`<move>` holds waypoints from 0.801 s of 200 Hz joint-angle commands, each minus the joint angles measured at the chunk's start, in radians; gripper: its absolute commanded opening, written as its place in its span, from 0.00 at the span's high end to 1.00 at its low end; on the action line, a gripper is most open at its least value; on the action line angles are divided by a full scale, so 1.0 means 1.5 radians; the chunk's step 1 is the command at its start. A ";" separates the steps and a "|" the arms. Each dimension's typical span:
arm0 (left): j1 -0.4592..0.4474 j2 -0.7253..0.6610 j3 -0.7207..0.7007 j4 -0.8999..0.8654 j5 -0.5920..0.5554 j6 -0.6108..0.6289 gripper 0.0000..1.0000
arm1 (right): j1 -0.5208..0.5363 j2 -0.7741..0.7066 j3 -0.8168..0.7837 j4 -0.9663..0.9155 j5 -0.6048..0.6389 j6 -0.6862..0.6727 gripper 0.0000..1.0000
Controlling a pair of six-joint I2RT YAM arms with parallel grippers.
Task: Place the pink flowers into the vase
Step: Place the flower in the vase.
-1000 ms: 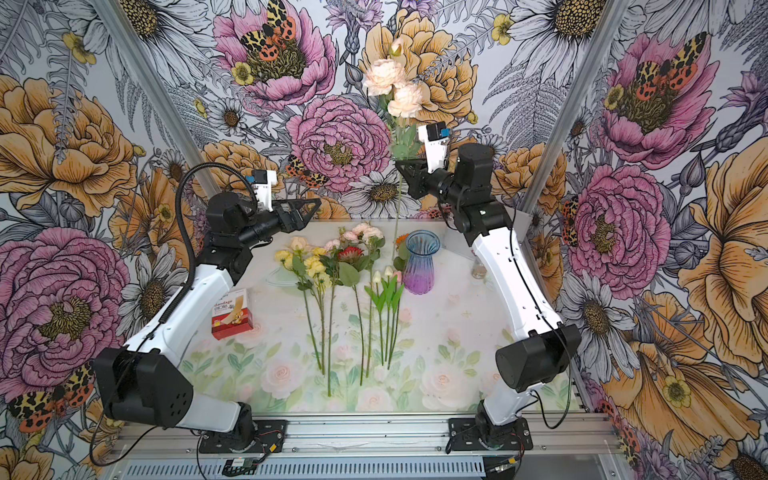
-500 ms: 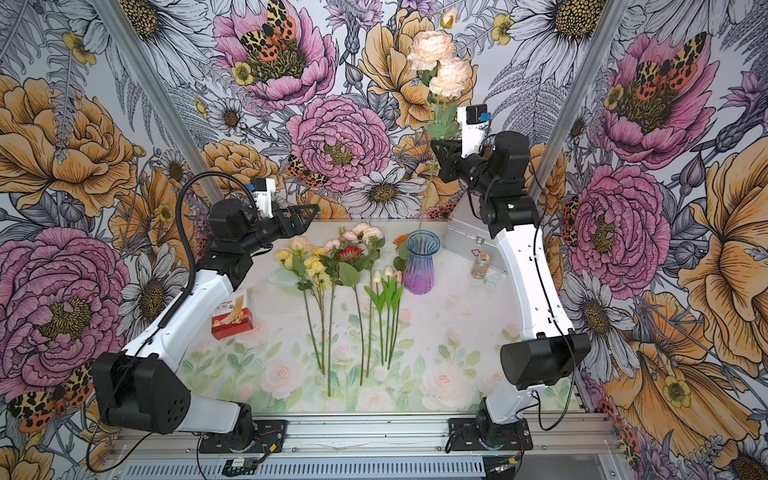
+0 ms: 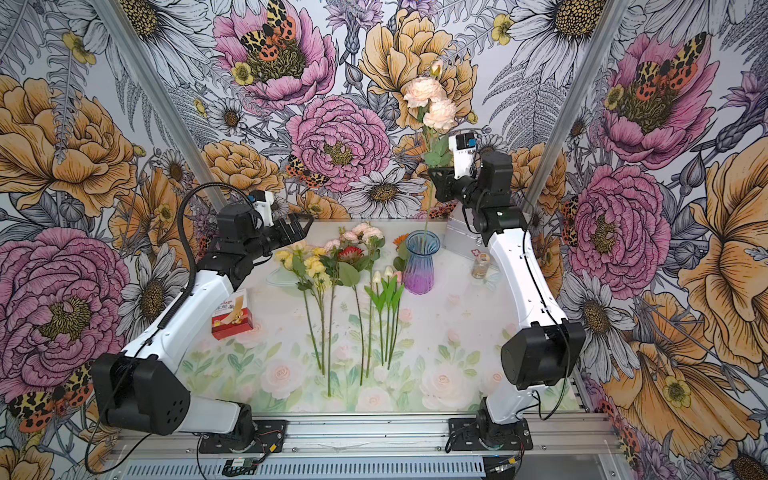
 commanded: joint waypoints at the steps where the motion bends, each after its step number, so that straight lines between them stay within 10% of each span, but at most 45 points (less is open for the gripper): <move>1: -0.005 -0.001 -0.002 -0.035 -0.053 0.000 0.01 | 0.015 -0.015 -0.049 0.029 0.006 -0.015 1.00; 160: -0.027 0.099 0.020 -0.131 -0.148 0.005 0.01 | 0.038 -0.016 -0.223 0.081 0.030 -0.005 0.93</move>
